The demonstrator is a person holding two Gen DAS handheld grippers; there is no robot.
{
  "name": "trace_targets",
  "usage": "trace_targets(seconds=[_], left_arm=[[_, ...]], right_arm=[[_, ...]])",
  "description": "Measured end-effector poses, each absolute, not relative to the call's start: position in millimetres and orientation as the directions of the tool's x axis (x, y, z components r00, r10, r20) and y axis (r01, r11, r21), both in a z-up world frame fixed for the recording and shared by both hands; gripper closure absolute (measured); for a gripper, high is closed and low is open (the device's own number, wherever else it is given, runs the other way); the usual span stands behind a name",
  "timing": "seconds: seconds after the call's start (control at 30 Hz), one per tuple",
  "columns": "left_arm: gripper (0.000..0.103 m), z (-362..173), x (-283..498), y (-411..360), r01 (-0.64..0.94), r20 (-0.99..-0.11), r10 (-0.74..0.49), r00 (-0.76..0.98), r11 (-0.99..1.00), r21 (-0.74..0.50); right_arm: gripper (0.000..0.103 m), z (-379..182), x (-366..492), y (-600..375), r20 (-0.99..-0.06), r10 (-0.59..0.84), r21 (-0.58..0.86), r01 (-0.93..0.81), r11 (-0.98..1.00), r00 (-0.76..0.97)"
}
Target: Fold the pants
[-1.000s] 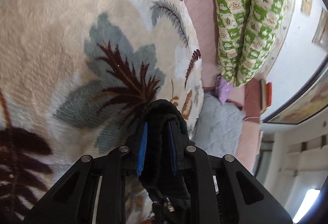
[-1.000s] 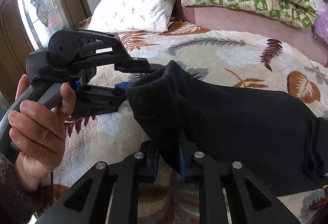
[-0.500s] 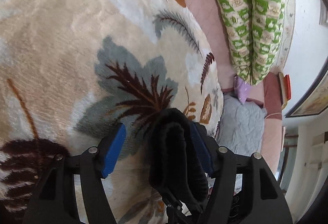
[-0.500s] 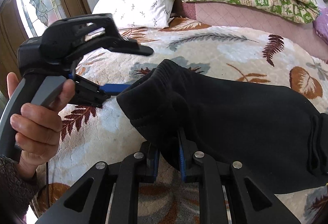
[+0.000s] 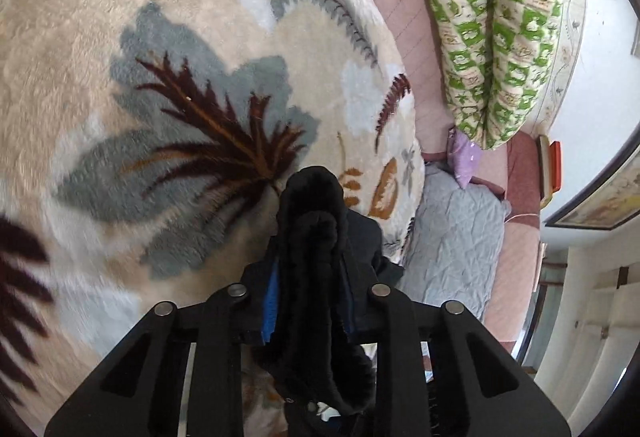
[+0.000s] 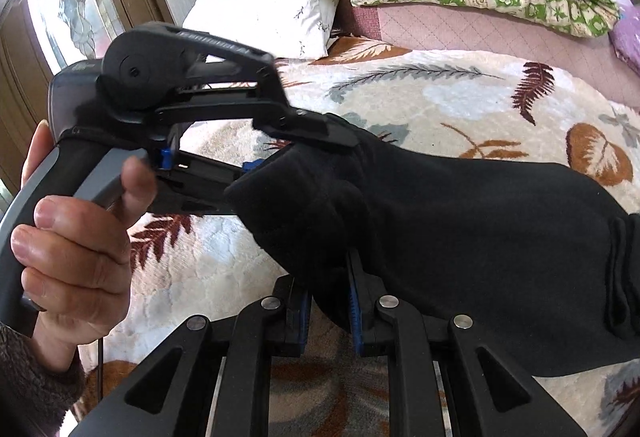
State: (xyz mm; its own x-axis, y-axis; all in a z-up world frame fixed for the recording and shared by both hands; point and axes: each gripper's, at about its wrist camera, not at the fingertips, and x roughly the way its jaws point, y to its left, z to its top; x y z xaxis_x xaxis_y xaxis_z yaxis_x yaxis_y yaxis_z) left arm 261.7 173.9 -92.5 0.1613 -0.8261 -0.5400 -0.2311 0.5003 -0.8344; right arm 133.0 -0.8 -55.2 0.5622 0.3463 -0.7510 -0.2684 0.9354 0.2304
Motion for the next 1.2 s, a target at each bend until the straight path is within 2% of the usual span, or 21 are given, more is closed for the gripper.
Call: trace_targets(seconds=[0.13, 0.27, 0.43, 0.6, 0.9, 1.07, 1.2], left_arm=[[0.081, -70.1, 253.8, 161.7, -0.228, -0.517, -0.837, 0.178, 0.476, -0.849], [0.081, -42.6, 249.0, 131.6, -0.187, -0.531, -0.83, 0.17, 0.502, -0.844], [0.081, -15.1, 246.1, 58.2, -0.109, -0.587, -0.799, 0.132, 0.577, -0.809], [0.081, -14.8, 245.8, -22.1, -0.07, -0.641, -0.764, 0.072, 0.637, -0.768], [0.081, -35.0, 244.1, -138.9, 0.004, -0.734, -0.679, -0.02, 0.734, -0.679], [0.08, -42.1, 236.8, -189.0, 0.109, -0.84, -0.542, -0.009, 0.835, -0.539], [0.074, -44.4, 234.5, -199.5, 0.14, -0.872, -0.49, -0.011, 0.863, -0.486]], right_arm=[[0.088, -42.0, 125.0, -11.9, -0.721, 0.383, 0.279, -0.264, 0.923, 0.577], [0.088, -23.6, 114.2, -34.8, -0.685, 0.413, 0.334, -0.245, 0.91, 0.6], [0.088, -9.1, 99.9, -87.1, -0.632, 0.442, 0.439, -0.176, 0.881, 0.637], [0.088, -9.2, 88.8, -152.3, -0.59, 0.455, 0.539, -0.094, 0.837, 0.667], [0.087, -43.0, 69.5, -270.4, -0.526, 0.465, 0.715, 0.073, 0.696, 0.712], [0.084, -72.9, 60.2, -314.6, -0.474, 0.493, 0.809, 0.138, 0.572, 0.73], [0.08, -95.6, 55.8, -334.3, -0.436, 0.532, 0.87, 0.188, 0.456, 0.726]])
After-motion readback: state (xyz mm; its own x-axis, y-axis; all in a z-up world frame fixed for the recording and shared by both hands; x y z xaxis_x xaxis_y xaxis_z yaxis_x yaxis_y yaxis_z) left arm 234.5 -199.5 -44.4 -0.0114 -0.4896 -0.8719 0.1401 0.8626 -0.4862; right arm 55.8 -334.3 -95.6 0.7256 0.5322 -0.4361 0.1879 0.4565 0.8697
